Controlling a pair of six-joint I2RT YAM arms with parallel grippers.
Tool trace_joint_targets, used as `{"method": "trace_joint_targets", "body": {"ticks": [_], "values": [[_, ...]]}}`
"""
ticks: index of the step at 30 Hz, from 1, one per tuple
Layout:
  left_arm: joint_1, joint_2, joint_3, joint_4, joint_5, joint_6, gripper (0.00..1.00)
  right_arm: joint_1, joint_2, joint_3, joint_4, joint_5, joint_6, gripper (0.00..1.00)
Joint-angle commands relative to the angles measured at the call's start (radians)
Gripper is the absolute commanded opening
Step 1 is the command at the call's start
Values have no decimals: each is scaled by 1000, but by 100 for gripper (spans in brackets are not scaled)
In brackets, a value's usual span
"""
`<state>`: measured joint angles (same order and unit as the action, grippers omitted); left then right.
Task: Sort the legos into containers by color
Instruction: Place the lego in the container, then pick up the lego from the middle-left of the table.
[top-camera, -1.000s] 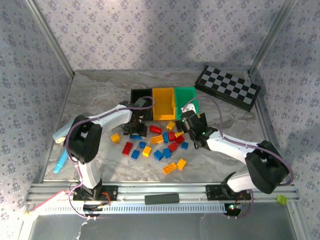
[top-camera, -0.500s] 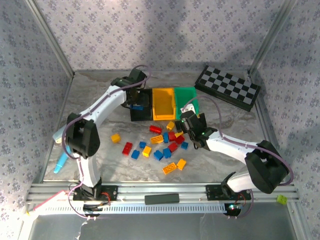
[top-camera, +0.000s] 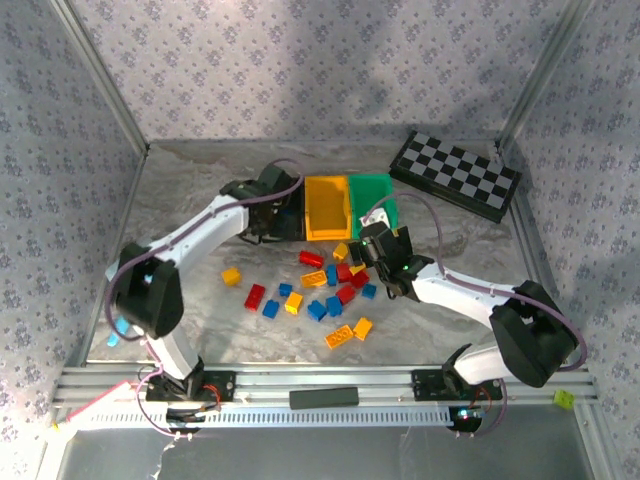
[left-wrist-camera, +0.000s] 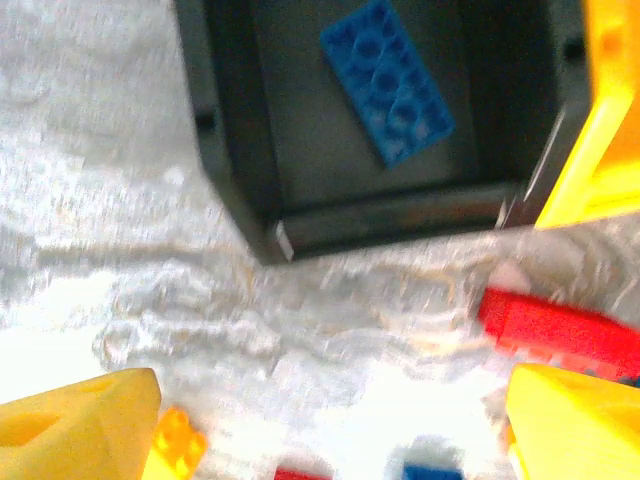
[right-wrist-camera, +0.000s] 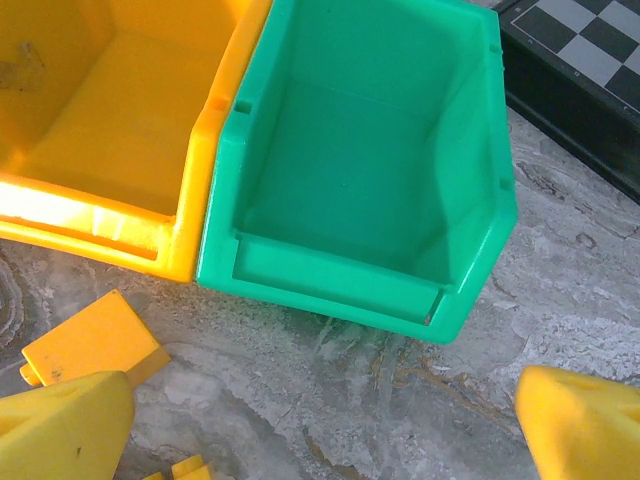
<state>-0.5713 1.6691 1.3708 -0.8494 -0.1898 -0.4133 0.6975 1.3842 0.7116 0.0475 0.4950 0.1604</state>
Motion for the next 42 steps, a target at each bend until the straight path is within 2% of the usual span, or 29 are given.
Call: {"method": "trace_joint_targets", "body": {"ticks": [1,7,12,16,19,22,27,31,34,38,42], "values": [[-12,-110,-127,0,19,-37,88,9,-7,26,-10,27,1,100],[-33,-226,-359,10,143,-110,82,12,23,41,-14,29,-2,100],[-74,-223,-452,35,159,-157,79,17,47,47,-6,32,-6,100],[-81,-190,-482,60,139,-163,71,22,59,56,-13,41,-11,100],[-82,-151,-487,87,125,-161,70,28,61,57,-11,50,-17,100],[-81,-100,-473,113,119,-150,62,33,57,58,-17,62,-23,100],[-79,-37,-439,103,89,-155,60,38,53,52,-9,71,-29,100],[-79,-32,-446,121,104,-157,45,42,54,56,-14,77,-33,100],[-79,-45,-448,122,107,-160,23,45,54,54,-8,79,-36,100],[-80,-80,-443,120,99,-153,15,49,56,56,-11,88,-39,100],[-80,-118,-421,107,84,-154,12,50,54,51,-6,89,-35,100]]}}
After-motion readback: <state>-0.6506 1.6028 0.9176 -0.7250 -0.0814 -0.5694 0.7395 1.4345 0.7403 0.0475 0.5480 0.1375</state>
